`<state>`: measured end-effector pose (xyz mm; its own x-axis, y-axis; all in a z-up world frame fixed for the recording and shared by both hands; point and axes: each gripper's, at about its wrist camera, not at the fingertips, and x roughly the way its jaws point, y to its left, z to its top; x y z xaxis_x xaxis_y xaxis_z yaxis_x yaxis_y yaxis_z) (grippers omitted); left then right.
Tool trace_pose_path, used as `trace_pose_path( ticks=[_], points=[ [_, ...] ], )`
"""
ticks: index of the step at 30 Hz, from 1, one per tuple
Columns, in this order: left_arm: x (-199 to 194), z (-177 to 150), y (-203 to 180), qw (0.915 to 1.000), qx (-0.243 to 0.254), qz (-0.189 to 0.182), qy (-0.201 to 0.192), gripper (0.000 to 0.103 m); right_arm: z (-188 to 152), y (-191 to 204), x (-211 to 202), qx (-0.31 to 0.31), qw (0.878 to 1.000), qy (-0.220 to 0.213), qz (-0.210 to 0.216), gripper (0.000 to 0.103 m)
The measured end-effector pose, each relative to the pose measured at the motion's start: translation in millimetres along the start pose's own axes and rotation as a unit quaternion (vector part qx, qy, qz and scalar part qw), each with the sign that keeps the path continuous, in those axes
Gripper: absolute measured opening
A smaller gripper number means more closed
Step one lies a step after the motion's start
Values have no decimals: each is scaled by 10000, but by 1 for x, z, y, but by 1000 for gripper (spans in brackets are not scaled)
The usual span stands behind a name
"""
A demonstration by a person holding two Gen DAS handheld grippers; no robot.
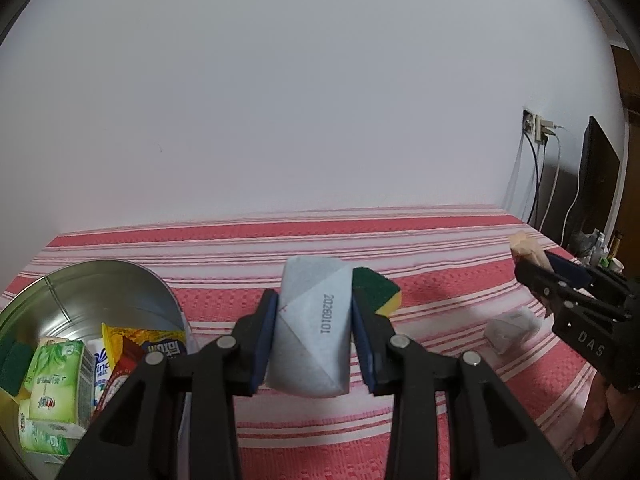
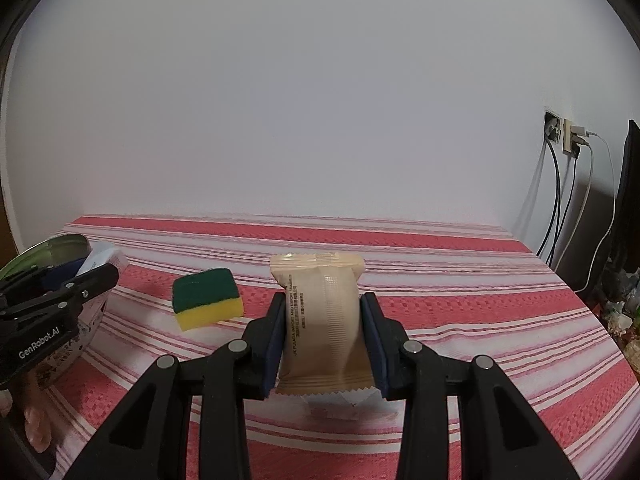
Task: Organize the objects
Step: 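Lift and carry the paper packet and beige pastry in both grippers toward the tin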
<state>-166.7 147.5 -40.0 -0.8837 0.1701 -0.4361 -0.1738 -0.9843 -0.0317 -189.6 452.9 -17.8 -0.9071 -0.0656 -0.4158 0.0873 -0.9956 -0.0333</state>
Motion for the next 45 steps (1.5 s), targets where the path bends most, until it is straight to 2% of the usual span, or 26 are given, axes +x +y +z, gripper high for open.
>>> trace_pose_path(
  ticks=[16, 36, 45],
  points=[
    [-40, -7, 2, 9980, 87, -51, -624, 35, -5, 1, -7, -88, 9997, -193, 104, 40],
    [-38, -8, 10, 9976, 15, -29, -689, 35, -11, 10, -13, -242, 9979, -473, 379, 40],
    [-43, -9, 15, 9977, -78, -85, -672, 35, -14, 11, -6, -365, 9971, -459, 486, 40]
  ],
)
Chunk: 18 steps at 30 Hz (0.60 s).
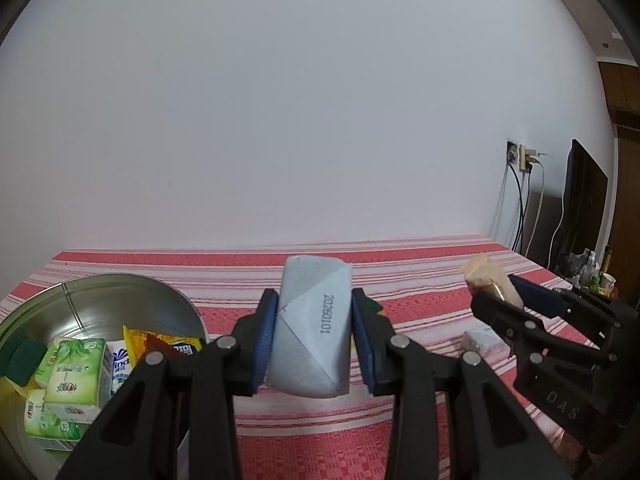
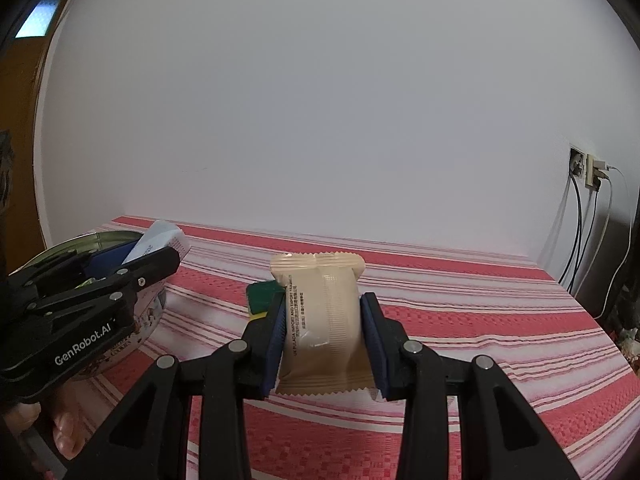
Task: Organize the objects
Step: 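Lift and carry the paper packet and beige pastry in both grippers toward the tin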
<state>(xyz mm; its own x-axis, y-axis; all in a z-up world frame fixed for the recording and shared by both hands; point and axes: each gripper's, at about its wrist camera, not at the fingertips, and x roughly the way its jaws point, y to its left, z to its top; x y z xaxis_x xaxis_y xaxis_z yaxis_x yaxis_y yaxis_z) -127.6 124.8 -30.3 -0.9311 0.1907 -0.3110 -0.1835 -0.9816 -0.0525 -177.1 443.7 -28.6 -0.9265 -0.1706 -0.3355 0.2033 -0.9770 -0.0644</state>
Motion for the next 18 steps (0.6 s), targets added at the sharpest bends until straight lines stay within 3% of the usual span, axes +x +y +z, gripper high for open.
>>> trace_pose_path(
  ticks=[18],
  points=[
    [-30, -1, 39, 9982, -577, -141, 30, 35, 4, 1, 29, -190, 9989, 83, 419, 40]
  ],
)
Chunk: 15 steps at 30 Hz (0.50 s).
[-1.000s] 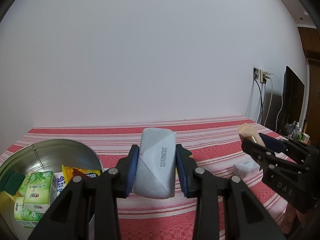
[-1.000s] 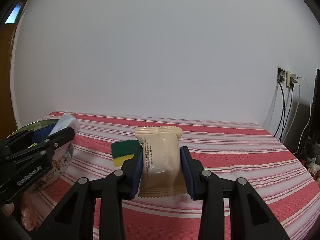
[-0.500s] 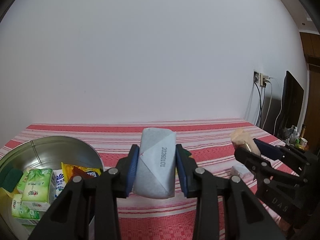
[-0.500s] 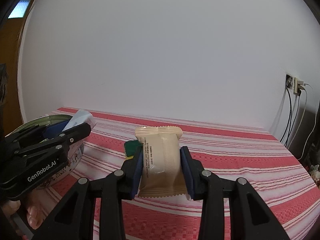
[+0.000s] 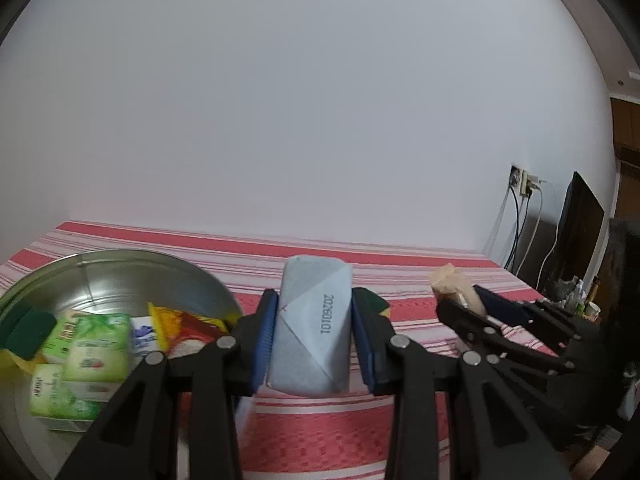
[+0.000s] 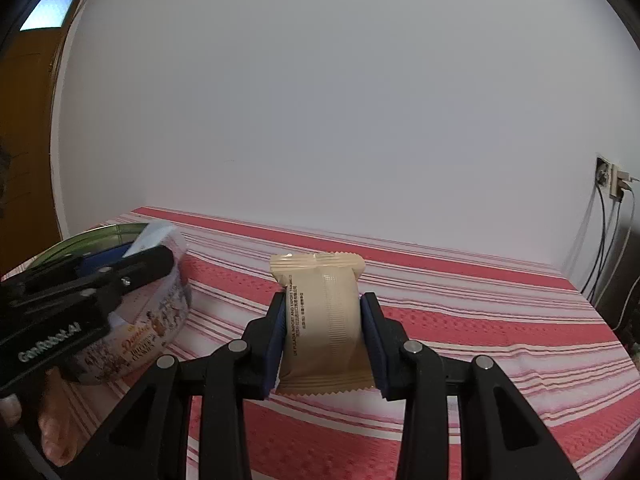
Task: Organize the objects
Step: 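Lift and carry the paper packet and beige pastry in both grippers toward the tin, then open both grippers to drop the paper packet and pastry into the tin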
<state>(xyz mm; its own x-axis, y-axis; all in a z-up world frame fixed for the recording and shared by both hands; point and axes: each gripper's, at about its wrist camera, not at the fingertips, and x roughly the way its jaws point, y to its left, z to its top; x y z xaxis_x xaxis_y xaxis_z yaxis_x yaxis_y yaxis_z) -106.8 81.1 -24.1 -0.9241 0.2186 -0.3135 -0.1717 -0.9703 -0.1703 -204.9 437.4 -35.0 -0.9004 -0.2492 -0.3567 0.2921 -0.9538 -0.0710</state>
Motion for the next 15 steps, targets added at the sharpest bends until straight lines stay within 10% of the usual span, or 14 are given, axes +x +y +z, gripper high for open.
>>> trace_pose_path(
  ticks=[15],
  points=[
    [-71, 26, 87, 9904, -222, 1317, -361, 35, 48, 61, 40, -348, 9880, 107, 1500, 40]
  ],
)
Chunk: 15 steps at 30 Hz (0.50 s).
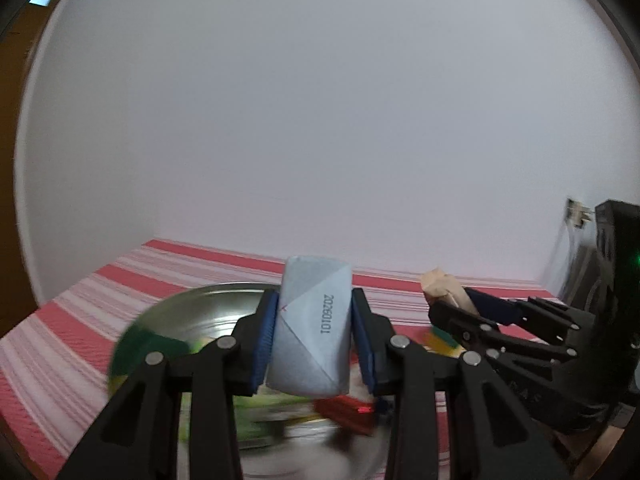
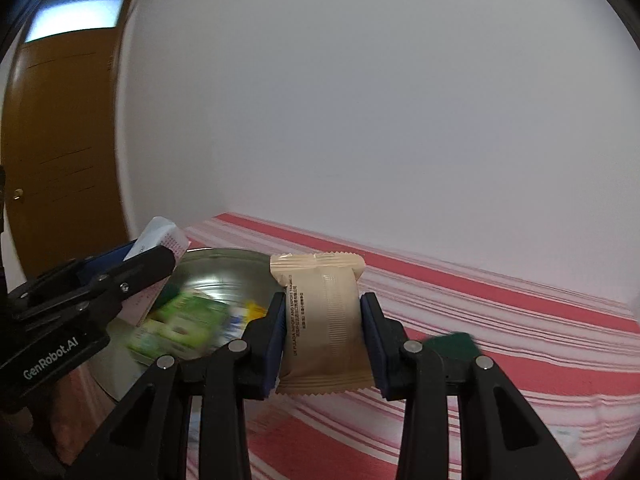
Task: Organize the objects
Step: 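Open both grippers to drop the paper packet and pastry into the tin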
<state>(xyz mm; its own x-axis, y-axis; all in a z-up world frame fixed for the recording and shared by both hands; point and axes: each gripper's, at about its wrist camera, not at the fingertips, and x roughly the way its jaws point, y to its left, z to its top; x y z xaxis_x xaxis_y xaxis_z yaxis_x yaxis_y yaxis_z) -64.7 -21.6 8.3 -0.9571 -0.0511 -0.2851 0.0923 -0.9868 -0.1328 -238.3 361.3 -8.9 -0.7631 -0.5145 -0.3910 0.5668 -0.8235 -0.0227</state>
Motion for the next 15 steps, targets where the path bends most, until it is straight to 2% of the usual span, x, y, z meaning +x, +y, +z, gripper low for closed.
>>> trace_pose_path(
  ticks=[9, 15],
  points=[
    [23, -4, 52, 9937, -522, 860, 485, 35, -6, 50, 26, -182, 9974, 403, 565, 40],
    [27, -10, 57, 9921, -530, 975, 586, 35, -10, 48, 46, -193, 9954, 567, 745, 40]
  ],
)
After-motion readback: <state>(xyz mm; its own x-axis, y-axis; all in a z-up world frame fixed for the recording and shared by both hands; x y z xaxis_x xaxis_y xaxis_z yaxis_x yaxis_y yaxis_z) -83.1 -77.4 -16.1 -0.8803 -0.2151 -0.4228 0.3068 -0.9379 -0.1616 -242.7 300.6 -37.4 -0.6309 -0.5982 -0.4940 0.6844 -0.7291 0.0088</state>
